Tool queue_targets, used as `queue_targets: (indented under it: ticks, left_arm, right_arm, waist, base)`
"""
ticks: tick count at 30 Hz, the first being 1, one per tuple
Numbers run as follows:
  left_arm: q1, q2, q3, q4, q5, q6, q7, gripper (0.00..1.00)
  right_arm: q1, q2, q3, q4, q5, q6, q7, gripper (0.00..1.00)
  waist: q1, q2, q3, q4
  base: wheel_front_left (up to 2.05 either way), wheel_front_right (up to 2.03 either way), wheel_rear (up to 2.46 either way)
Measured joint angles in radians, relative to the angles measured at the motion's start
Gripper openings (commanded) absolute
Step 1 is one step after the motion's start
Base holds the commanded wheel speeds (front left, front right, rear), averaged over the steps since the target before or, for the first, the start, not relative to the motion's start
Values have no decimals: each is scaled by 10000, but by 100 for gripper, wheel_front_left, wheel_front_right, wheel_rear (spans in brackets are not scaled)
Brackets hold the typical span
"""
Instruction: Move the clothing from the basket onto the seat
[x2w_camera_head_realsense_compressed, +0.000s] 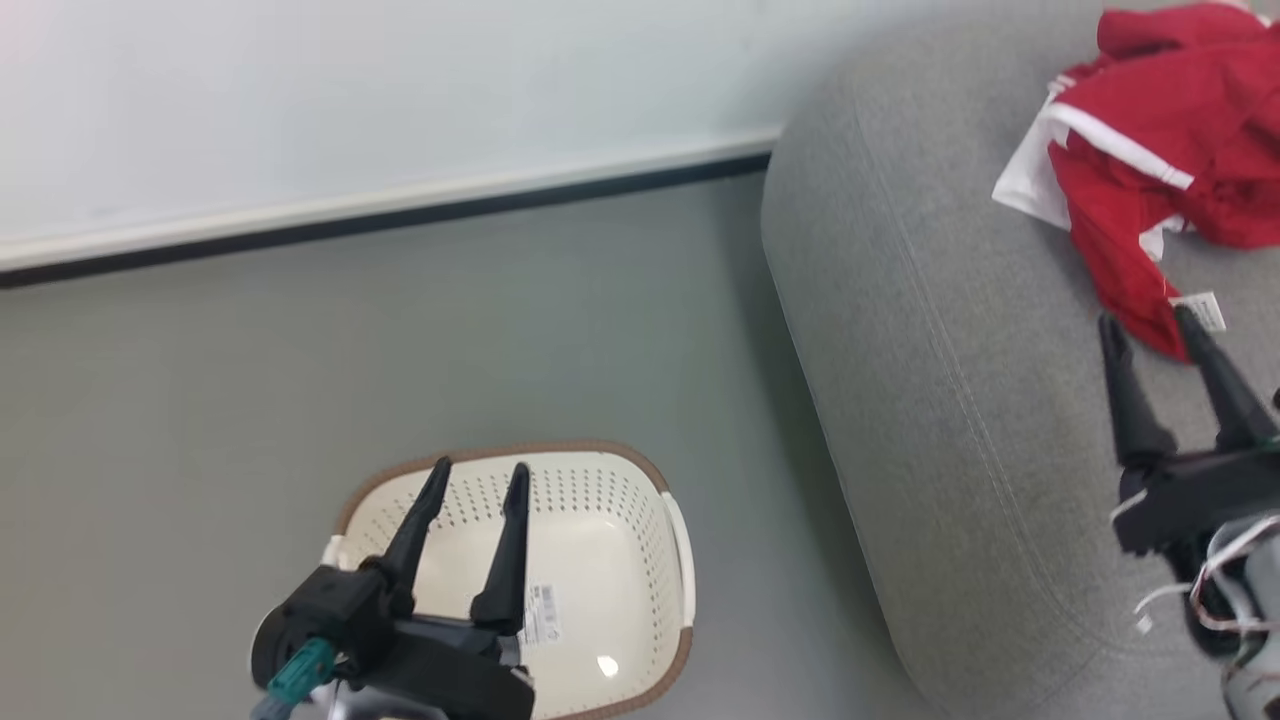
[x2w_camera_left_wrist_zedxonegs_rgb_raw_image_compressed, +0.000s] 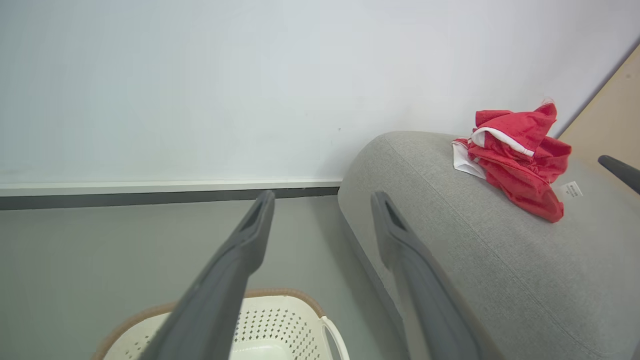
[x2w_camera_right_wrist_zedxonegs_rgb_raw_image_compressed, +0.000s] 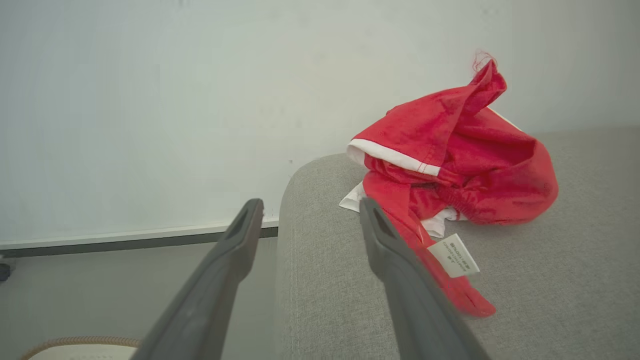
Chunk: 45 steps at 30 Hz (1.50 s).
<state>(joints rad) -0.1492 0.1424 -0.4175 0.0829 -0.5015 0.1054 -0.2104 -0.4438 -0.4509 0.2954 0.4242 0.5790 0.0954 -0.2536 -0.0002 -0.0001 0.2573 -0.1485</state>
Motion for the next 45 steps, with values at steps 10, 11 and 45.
queue_targets:
  ticks: [10,11,45]
  left_arm:
    - [1236,470,746,171,-159,15,-130,100]
    - [1411,508,855,121,-178,23,-163,100]
    - [2597,761,1845,-999,-428,178,-291,100]
  right_arm:
    - [2256,884,48,-2040,-445,-890,-2,100]
    - [2390,926,86,-2194,-535,-970,-2,100]
    - [4360,920,-320,-3883,-1593,-1937,-4,100]
  waist:
    - [0,0,-1366,755]
    - [0,-1,-1497,829]
    - [2,2,-2456,1188]
  base:
    - [0,0,0]
    - [0,0,0]
    - [0,0,0]
